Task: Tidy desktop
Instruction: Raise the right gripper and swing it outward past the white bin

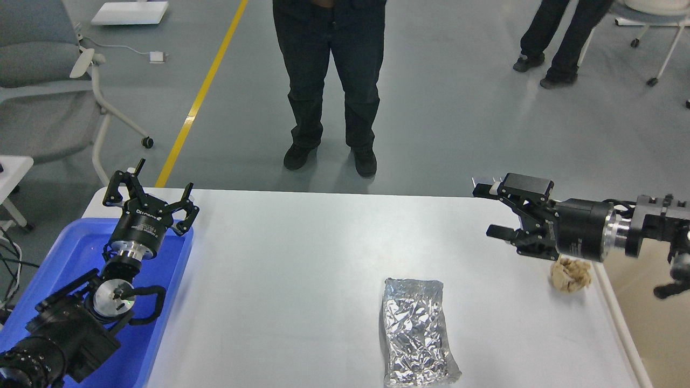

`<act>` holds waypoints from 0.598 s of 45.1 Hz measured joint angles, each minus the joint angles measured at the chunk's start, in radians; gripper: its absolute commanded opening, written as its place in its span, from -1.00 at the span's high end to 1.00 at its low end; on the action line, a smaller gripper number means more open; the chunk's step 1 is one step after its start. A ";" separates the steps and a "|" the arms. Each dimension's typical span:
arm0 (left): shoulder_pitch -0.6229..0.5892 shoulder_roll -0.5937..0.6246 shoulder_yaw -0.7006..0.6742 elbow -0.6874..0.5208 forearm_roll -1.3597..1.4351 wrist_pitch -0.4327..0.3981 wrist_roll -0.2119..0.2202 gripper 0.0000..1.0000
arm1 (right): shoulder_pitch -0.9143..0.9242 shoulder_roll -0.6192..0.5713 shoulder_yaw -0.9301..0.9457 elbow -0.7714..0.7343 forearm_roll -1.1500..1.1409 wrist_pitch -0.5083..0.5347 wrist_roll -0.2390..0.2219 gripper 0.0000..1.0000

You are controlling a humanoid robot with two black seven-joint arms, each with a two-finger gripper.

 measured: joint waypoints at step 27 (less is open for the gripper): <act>-0.001 0.000 0.000 0.000 0.000 0.000 0.002 -1.00 | 0.299 -0.070 -0.443 0.029 -0.022 -0.033 0.000 -1.00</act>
